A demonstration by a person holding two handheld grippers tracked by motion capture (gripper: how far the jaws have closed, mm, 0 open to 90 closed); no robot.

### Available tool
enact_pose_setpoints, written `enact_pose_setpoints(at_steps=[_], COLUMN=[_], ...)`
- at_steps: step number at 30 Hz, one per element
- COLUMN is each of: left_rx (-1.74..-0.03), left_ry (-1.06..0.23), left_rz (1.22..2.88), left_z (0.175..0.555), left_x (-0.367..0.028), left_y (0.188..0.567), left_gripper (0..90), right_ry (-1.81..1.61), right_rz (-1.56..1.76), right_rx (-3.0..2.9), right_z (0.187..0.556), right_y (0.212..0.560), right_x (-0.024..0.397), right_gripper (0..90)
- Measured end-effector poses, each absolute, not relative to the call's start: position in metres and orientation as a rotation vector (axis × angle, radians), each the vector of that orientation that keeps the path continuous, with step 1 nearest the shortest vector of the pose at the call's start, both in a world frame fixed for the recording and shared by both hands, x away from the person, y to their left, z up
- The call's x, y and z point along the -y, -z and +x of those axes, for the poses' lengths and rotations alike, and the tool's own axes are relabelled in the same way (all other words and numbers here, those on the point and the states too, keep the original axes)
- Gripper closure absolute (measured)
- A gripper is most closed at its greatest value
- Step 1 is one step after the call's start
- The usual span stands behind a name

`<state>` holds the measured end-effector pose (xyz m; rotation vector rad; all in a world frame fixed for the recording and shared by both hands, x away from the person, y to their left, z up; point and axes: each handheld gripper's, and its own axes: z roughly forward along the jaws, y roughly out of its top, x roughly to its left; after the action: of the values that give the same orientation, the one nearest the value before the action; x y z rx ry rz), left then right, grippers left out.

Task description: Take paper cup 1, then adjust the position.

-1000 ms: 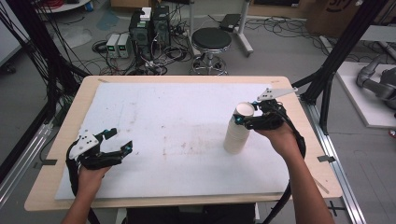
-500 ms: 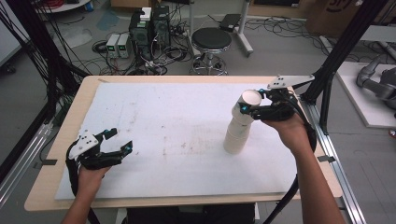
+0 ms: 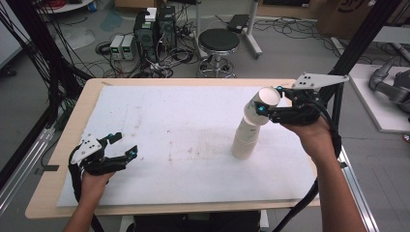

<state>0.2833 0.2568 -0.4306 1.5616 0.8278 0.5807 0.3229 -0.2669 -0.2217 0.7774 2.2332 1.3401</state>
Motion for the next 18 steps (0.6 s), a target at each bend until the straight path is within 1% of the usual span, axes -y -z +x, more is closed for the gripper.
enact_pose_setpoints(at_steps=[18], left_rx=[-0.78], left_ry=[-0.512], left_rz=[1.545], left_z=[0.285], left_x=[-0.248], left_y=[0.427], left_gripper=[15.6], right_ry=[-1.362], right_rz=[0.684], right_rx=[-2.329], right_z=[0.309], right_y=[0.237], right_x=[0.241], right_gripper=[34.3])
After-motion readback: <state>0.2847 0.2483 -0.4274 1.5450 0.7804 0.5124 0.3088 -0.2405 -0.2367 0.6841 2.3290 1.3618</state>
